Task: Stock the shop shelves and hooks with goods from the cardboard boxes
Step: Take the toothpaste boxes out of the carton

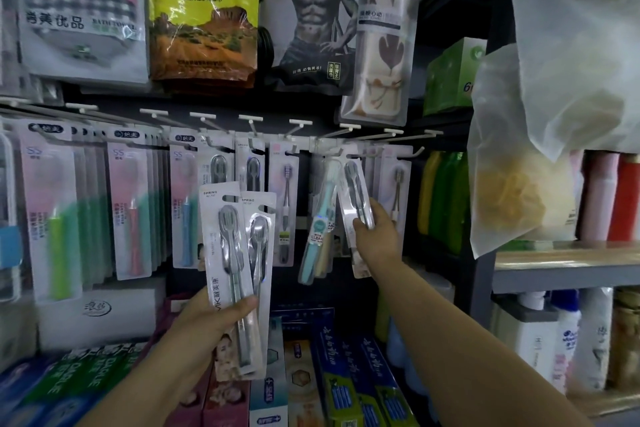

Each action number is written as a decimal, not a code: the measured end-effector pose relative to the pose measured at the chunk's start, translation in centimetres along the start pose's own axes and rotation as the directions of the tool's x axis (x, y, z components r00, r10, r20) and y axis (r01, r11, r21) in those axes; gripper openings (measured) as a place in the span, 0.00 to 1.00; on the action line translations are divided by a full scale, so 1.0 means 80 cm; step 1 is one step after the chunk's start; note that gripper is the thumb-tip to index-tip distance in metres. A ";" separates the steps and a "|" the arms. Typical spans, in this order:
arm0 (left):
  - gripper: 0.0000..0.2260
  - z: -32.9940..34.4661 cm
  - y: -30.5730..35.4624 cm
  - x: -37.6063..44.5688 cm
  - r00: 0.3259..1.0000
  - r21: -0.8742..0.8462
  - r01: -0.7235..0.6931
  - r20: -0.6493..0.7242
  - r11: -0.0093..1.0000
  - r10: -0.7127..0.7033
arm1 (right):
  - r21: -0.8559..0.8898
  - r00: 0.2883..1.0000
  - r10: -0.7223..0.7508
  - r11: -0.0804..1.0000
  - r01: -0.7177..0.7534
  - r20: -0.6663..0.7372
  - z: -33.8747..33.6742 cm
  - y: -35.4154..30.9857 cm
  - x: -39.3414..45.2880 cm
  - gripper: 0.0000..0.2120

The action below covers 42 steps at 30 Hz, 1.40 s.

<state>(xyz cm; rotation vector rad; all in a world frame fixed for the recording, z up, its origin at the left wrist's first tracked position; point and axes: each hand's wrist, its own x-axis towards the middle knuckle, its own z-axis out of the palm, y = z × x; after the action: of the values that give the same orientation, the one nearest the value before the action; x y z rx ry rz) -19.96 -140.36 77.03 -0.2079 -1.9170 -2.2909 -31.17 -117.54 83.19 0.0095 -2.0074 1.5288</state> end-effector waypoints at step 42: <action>0.15 0.080 -0.005 0.006 0.992 0.060 -0.012 0.129 0.998 0.004 | 0.055 0.900 -0.053 0.998 0.032 0.434 -0.041 0.000 -0.153 0.05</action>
<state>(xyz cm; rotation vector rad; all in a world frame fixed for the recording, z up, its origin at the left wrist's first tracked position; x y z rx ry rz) -20.40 -133.97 77.87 -0.3640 -2.0387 -2.2620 -19.70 -118.89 77.99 0.4503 -2.2902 1.6542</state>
